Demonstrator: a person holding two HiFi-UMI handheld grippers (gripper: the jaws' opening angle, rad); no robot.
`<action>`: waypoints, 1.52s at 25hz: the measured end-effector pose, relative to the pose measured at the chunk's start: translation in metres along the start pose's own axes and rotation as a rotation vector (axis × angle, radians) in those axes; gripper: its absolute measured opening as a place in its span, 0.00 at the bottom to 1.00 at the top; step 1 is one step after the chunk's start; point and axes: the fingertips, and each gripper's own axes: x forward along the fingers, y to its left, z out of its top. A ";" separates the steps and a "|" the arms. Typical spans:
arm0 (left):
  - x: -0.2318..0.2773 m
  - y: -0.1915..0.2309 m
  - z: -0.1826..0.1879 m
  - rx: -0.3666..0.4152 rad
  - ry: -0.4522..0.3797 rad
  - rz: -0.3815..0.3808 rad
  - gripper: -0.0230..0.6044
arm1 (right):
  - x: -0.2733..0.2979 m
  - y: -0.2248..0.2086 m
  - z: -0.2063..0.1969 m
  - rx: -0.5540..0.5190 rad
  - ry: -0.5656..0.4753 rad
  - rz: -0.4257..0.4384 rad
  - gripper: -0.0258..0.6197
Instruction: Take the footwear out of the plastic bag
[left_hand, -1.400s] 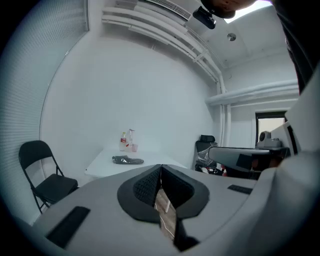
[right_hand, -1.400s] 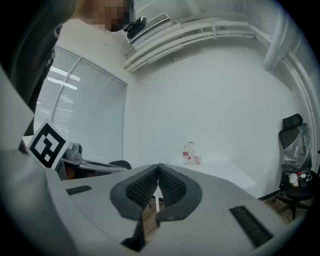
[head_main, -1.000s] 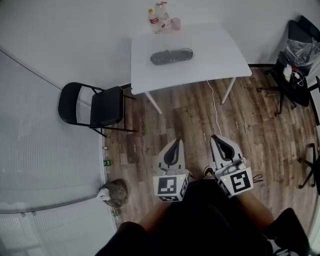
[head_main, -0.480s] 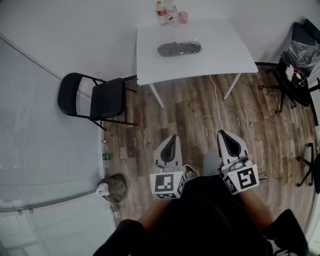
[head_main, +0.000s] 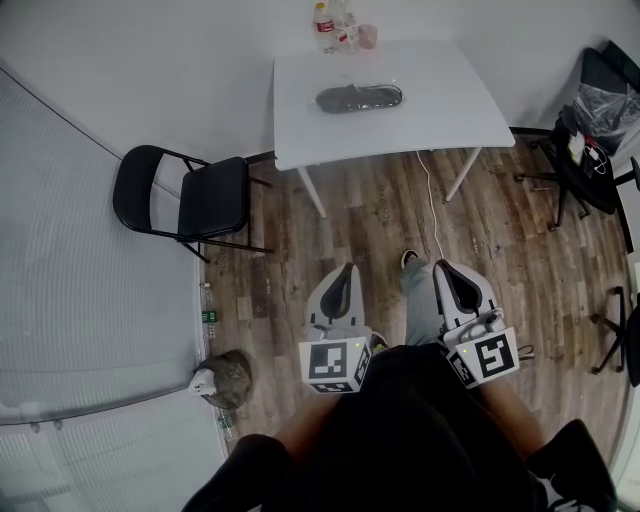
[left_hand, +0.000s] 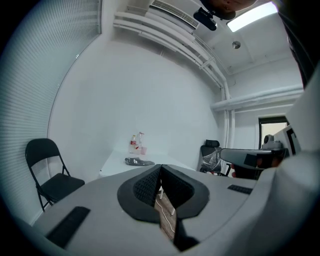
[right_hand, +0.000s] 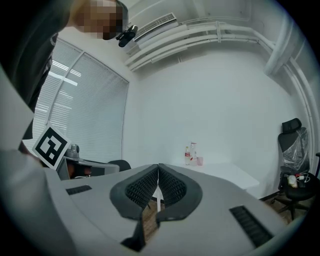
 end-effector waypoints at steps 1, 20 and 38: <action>0.002 0.001 0.001 0.005 -0.005 0.001 0.07 | 0.002 -0.001 0.000 -0.001 -0.002 0.002 0.07; 0.090 0.061 0.005 0.047 0.074 0.070 0.07 | 0.110 -0.059 -0.021 0.066 0.012 0.042 0.07; 0.214 0.074 0.025 0.045 0.127 0.061 0.07 | 0.206 -0.142 -0.019 0.088 0.040 0.071 0.07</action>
